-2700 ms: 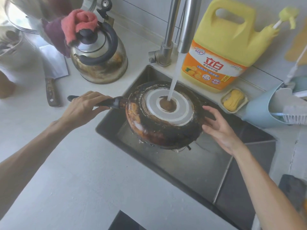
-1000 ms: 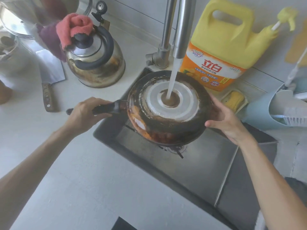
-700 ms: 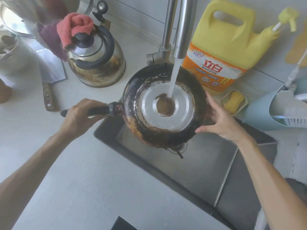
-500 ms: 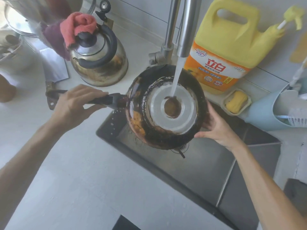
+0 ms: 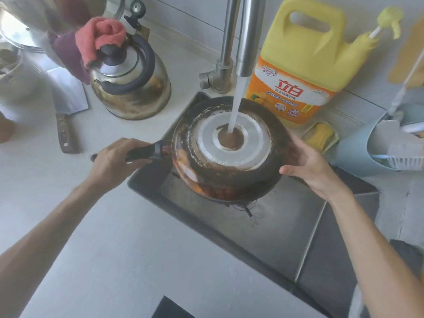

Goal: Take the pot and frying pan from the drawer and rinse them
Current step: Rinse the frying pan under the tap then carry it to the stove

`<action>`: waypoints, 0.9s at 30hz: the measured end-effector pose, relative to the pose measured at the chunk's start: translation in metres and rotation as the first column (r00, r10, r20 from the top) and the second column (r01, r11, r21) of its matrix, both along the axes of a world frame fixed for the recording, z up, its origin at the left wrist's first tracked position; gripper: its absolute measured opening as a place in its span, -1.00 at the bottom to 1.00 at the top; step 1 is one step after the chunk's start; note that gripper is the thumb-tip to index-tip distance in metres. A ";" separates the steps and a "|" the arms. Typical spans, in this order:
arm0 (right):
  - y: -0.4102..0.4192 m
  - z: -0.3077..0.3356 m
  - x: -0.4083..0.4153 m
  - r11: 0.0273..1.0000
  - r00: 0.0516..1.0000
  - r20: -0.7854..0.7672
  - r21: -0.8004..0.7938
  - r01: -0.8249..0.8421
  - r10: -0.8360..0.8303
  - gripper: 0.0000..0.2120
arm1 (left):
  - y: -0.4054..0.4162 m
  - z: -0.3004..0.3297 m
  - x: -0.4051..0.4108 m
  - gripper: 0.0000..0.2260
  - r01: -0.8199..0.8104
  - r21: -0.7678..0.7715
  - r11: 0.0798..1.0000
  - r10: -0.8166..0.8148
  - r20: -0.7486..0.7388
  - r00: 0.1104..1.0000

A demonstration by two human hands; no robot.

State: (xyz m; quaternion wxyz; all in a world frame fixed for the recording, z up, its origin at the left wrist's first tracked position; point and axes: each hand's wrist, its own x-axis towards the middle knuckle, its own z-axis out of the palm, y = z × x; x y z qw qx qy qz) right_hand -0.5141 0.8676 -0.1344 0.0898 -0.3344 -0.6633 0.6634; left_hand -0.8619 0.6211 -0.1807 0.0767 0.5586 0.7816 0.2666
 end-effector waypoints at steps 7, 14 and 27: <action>-0.003 -0.009 -0.007 0.979 0.987 0.110 0.155 -0.130 0.114 0.11 | -0.012 0.002 0.003 -0.71 -0.051 0.054 0.997 0.055 -0.084 0.995; -0.014 -0.035 -0.002 0.995 0.995 0.086 0.079 -0.060 0.053 0.11 | -0.003 0.052 -0.009 -0.73 0.211 0.078 0.974 -0.194 -0.178 0.965; -0.004 -0.013 0.009 0.999 0.999 0.029 0.014 -0.046 0.046 0.01 | -0.008 0.034 0.004 -0.71 0.132 0.030 0.991 -0.127 -0.118 0.985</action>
